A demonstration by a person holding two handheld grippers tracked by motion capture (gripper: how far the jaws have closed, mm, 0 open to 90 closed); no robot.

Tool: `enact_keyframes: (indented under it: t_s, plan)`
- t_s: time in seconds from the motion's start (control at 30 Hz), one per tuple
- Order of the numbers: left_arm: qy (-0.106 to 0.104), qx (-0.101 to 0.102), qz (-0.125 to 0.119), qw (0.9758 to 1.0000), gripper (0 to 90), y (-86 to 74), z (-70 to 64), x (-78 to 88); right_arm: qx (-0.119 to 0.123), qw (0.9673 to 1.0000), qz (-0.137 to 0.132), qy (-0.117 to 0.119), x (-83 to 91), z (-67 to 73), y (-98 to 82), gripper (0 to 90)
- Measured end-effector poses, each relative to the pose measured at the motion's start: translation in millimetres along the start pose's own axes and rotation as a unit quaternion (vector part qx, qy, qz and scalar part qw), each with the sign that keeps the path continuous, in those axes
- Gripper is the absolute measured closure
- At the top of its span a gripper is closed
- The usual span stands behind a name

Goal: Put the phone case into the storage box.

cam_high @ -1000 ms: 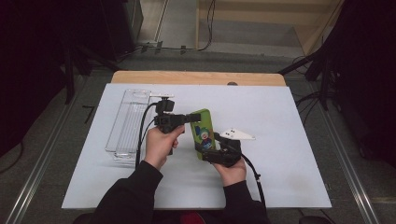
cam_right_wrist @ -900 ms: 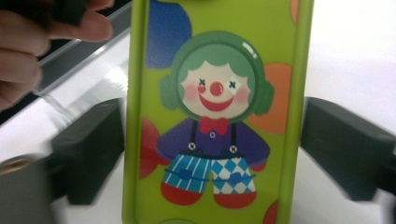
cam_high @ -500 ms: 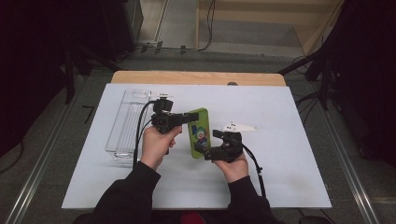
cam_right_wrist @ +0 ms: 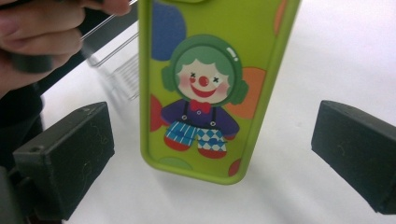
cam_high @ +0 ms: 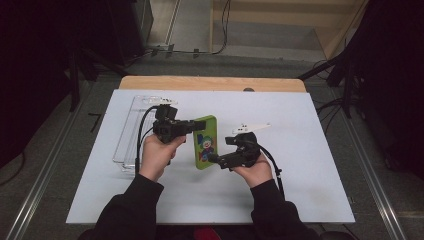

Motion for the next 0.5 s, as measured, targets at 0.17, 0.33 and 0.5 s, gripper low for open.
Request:
enact_keyframes:
  t_s: [0.17, 0.33, 0.5]
  plan:
    - [-0.005, -0.011, 0.007, 0.9999, 77.9, -1.1, -2.8, 1.3, 0.010, 0.9998, 0.010, 0.011, 7.6, -0.5, -2.2, 0.0]
    - [-0.014, -0.030, 0.018, 0.9993, 77.9, -3.2, -5.3, 3.5, 0.035, 0.9992, 0.014, 0.011, 17.4, -5.3, -2.9, 0.0]
    - [-0.022, -0.045, 0.017, 0.9986, 77.9, -4.5, -5.3, 7.1, 0.061, 0.9978, 0.019, -0.015, 27.4, -11.5, -1.8, 0.0]
Point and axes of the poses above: each handheld gripper's, and its own axes: x roughly backward along the jaws, y roughly out of its top, z roughly to its left, the point moved 6 cm from there along -x, roughly forward along the jaws, and after that the axes turned 8 degrees about z, right-handed, at the moved point
